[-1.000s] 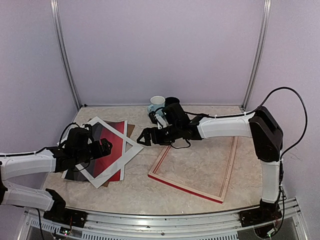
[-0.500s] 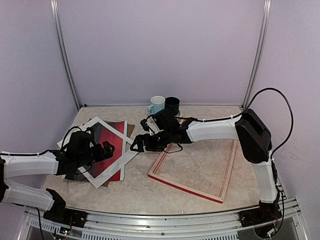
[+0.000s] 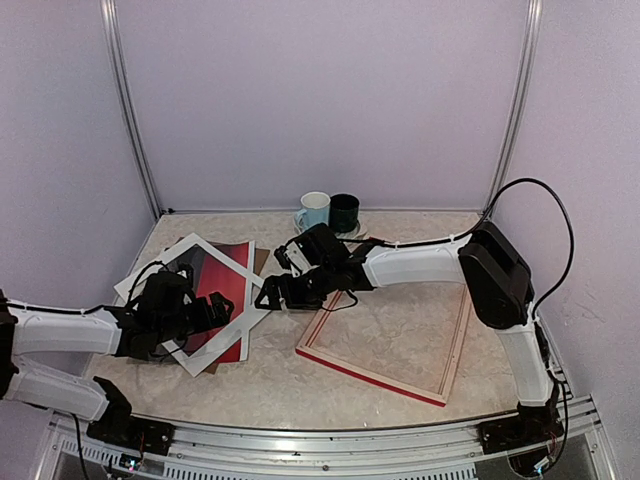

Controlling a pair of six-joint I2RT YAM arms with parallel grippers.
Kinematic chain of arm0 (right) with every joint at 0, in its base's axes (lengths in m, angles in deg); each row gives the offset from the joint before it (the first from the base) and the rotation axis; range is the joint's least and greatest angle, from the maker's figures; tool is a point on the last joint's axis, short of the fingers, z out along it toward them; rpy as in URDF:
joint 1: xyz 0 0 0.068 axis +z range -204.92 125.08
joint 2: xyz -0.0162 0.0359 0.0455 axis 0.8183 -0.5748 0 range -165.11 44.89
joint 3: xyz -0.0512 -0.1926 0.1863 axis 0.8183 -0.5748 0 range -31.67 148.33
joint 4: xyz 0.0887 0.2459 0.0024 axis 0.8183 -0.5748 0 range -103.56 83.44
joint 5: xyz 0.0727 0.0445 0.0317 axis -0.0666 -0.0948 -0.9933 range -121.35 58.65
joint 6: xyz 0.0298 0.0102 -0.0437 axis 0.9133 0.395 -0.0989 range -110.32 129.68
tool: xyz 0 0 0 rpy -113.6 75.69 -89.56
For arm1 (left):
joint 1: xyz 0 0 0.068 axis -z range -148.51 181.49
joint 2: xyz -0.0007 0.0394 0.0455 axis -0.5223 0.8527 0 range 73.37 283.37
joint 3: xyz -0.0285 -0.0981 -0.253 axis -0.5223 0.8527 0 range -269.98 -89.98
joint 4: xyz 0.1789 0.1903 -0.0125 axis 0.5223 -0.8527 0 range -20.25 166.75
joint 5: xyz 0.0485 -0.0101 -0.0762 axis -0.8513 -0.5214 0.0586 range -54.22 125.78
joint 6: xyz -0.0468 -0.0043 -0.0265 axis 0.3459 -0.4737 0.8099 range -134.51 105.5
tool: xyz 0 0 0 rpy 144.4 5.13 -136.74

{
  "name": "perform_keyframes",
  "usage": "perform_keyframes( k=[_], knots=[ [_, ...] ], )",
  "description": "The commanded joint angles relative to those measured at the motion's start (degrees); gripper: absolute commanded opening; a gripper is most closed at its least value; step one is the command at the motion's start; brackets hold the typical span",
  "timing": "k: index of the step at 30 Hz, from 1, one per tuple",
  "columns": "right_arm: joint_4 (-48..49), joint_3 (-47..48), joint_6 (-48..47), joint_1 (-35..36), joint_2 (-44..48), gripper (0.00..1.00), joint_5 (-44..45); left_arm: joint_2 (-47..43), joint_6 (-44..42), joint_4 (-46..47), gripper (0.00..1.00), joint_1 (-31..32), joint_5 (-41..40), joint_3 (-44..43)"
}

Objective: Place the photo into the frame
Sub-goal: Pick up the glass panel from the mat board.

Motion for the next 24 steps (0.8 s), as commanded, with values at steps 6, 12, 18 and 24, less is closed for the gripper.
perform_keyframes(
  k=[6, 12, 18, 24],
  knots=[
    [-1.9, 2.9, 1.1, 1.3, -2.0, 0.99, 1.3, 0.8, 1.1, 2.8, 0.99, 1.2, 0.2, 1.3],
    [-2.5, 3.0, 1.5, 1.6, -2.0, 0.99, 2.5, 1.2, 1.5, 3.2, 0.99, 1.8, 0.0, 1.8],
    [-2.7, 2.8, 2.6, 1.7, -2.4, 0.99, 2.3, 2.8, 2.4, 4.6, 0.99, 2.2, 0.3, 2.3],
    [-3.2, 3.6, 3.2, 1.8, -3.6, 0.99, 2.2, 4.7, 3.2, 6.7, 0.99, 2.9, 0.7, 3.1]
  ],
)
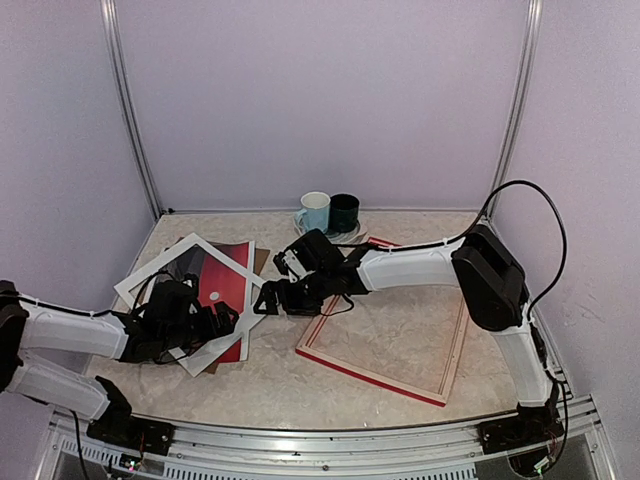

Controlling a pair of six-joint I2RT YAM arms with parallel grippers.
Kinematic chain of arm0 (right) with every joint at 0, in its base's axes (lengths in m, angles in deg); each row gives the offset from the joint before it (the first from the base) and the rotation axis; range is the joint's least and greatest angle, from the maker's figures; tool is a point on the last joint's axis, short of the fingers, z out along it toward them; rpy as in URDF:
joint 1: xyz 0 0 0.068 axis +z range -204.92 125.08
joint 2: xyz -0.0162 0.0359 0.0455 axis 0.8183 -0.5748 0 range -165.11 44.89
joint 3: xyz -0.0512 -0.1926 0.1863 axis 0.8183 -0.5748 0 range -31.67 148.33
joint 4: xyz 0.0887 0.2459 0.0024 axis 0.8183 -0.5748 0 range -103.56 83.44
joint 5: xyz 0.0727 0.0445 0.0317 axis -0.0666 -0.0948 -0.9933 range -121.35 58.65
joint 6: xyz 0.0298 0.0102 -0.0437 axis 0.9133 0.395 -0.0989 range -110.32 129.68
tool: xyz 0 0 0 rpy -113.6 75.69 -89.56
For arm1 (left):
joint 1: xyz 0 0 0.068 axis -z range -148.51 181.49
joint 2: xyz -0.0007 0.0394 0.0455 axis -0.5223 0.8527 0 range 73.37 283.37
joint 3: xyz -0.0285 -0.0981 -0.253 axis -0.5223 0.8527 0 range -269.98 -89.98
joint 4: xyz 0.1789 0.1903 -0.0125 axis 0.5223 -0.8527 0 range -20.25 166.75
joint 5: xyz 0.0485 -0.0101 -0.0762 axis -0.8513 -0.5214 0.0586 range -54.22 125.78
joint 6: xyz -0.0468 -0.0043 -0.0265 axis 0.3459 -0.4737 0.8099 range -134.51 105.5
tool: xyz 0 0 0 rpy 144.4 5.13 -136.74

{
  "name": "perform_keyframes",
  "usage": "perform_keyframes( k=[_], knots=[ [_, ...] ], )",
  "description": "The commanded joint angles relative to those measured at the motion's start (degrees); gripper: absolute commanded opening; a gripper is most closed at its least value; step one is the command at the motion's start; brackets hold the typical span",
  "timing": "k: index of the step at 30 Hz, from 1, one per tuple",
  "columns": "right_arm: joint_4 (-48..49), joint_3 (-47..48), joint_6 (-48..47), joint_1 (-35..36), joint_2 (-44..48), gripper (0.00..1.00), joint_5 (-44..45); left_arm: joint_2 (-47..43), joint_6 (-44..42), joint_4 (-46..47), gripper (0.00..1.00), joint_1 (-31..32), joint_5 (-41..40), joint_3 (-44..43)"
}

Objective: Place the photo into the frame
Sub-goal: Pick up the glass panel from the mat board.

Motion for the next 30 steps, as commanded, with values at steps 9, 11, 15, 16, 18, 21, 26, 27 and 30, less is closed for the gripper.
perform_keyframes(
  k=[9, 11, 15, 16, 18, 21, 26, 27, 30],
  knots=[
    [-1.4, 4.8, 2.0, 0.8, -4.3, 0.99, -1.9, 3.8, 1.4, 4.5, 0.99, 2.4, 0.6, 1.1],
    [-1.3, 5.3, 2.3, 0.8, -4.8, 0.99, -2.5, 4.2, 1.5, 4.8, 0.99, 2.5, 0.6, 1.2],
    [-1.6, 6.4, 2.8, 0.8, -5.5, 0.99, -3.1, 4.9, 1.7, 5.5, 0.99, 2.8, 0.8, 1.3],
    [-1.7, 6.6, 2.9, 0.8, -5.7, 0.99, -3.1, 5.0, 1.7, 5.6, 0.99, 2.9, 0.8, 1.3],
    [-1.8, 7.1, 3.2, 0.8, -6.2, 0.99, -3.4, 5.1, 1.7, 5.7, 0.99, 2.9, 0.7, 1.4],
    [-1.6, 7.3, 3.8, 0.8, -6.9, 0.99, -4.0, 5.2, 1.7, 5.9, 0.99, 3.0, 0.8, 1.5],
    [0.3, 6.2, 5.5, 0.7, -7.1, 0.99, -6.4, 5.0, 1.9, 6.4, 0.99, 3.2, 0.7, 2.1],
    [1.0, 5.6, 5.9, 0.7, -6.8, 0.99, -7.2, 5.0, 1.8, 6.4, 0.99, 3.2, 0.7, 2.1],
    [2.9, 3.8, 7.0, 0.3, -5.9, 0.99, -8.5, 5.0, 1.8, 6.6, 0.99, 3.3, 0.8, 2.5]
  ],
)
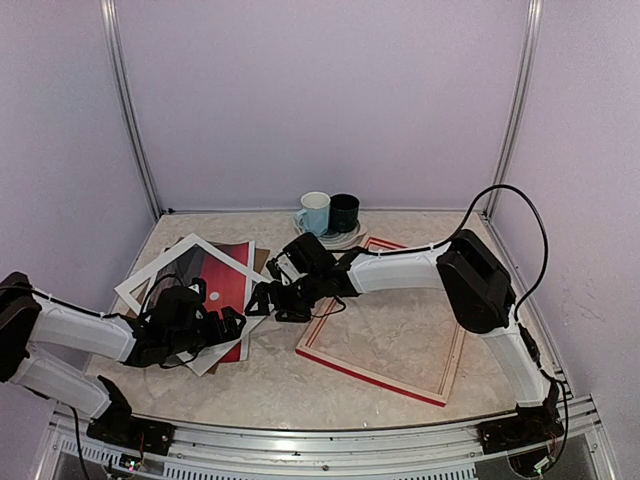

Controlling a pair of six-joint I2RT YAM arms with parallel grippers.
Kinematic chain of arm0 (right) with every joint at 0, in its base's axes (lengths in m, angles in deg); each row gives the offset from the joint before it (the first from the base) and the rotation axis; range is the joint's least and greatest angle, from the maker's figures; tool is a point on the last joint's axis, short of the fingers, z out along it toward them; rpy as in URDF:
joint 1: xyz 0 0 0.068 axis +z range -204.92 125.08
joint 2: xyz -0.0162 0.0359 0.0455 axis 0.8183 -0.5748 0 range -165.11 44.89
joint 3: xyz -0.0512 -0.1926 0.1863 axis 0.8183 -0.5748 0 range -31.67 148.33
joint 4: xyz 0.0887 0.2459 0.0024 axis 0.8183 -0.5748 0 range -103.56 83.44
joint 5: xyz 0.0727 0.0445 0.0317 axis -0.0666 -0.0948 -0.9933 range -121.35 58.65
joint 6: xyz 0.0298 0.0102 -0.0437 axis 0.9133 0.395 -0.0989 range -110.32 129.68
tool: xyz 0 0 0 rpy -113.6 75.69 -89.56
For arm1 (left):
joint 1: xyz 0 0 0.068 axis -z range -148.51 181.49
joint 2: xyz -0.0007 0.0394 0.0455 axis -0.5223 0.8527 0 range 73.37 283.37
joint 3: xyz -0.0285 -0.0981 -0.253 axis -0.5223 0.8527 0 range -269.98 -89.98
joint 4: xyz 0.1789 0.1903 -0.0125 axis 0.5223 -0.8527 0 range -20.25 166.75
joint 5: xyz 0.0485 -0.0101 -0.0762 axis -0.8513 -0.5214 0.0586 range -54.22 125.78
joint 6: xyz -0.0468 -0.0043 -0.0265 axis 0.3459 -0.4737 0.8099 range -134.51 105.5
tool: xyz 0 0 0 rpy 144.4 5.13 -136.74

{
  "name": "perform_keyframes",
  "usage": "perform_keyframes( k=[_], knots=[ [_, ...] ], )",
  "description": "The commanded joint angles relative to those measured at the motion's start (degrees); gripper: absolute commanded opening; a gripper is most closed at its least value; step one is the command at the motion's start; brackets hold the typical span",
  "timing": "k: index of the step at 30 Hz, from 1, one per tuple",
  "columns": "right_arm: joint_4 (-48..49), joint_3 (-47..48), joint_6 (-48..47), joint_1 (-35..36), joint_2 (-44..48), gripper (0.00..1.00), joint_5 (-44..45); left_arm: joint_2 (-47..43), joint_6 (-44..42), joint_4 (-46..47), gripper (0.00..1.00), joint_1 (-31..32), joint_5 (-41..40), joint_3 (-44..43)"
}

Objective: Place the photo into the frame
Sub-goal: Pick up the glass panel from the mat board.

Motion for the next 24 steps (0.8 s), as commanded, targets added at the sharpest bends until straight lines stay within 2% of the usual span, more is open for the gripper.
perform_keyframes(
  k=[1, 9, 15, 24],
  knots=[
    [3.4, -2.5, 2.4, 0.0, 0.1, 0.99, -3.0, 0.4, 0.6, 0.2, 0.99, 0.7, 0.4, 1.3],
    [16.4, -12.1, 8.3, -2.2, 3.7, 0.99, -8.4, -0.5, 0.6, 0.1, 0.99, 0.9, 0.3, 1.8],
    [24.8, -13.2, 11.0, -2.3, 2.2, 0.99, -15.1, -0.7, 0.6, 0.2, 0.99, 0.9, 0.3, 1.8],
    [26.4, -12.0, 11.5, -2.2, 1.2, 0.95, -16.6, -0.8, 0.7, 0.4, 0.99, 1.1, 0.3, 2.1]
  ],
)
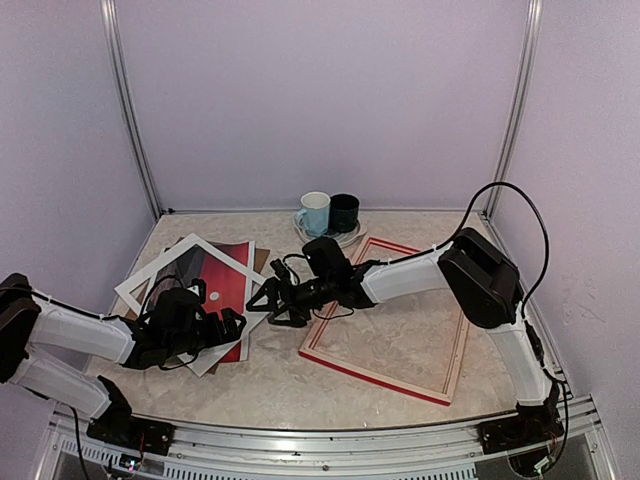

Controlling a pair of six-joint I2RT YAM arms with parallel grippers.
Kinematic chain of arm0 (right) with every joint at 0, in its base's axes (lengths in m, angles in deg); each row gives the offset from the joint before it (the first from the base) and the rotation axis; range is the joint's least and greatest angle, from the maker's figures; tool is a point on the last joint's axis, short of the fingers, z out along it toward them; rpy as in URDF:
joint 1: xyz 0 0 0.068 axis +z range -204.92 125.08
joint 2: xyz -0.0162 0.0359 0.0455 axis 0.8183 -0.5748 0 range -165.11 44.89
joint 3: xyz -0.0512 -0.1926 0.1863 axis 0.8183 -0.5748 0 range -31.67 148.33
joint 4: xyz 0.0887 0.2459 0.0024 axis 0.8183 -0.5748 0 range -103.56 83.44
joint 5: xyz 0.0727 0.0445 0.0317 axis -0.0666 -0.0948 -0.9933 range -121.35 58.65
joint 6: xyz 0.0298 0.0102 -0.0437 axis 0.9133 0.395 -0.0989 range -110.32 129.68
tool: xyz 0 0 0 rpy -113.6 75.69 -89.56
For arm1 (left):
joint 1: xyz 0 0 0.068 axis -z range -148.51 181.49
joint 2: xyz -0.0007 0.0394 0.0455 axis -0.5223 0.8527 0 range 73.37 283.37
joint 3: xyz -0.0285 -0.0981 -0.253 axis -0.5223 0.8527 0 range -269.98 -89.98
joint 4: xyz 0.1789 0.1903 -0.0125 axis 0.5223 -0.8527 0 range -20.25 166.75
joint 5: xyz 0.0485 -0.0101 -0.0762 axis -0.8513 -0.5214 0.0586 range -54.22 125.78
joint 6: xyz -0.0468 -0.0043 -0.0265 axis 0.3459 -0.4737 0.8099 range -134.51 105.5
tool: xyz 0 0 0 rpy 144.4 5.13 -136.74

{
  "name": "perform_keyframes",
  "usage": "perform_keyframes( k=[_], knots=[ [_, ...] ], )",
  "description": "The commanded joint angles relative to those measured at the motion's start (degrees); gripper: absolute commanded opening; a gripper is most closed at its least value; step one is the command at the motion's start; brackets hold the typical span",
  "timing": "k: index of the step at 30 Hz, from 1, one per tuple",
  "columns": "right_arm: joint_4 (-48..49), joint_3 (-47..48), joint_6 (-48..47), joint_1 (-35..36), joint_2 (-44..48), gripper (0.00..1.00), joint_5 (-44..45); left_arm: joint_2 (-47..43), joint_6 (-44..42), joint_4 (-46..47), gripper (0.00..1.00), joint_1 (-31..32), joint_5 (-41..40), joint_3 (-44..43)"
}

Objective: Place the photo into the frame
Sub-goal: Pick up the glass panel from the mat board.

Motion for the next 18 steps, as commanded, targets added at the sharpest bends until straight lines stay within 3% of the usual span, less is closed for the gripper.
perform_keyframes(
  k=[1, 12, 18],
  knots=[
    [1.1, 1.5, 0.3, 0.0, -1.7, 0.93, -1.8, -0.4, 0.6, -0.8, 0.99, 0.7, 0.3, 1.2],
    [-6.3, 6.8, -1.7, 0.0, -4.6, 0.70, 1.0, -0.6, 0.7, -0.7, 0.99, 0.7, 0.4, 1.2],
    [-5.9, 6.7, -2.3, 0.0, -4.6, 0.46, 0.8, -1.0, 0.7, -0.9, 0.99, 0.7, 0.5, 1.3]
  ],
)
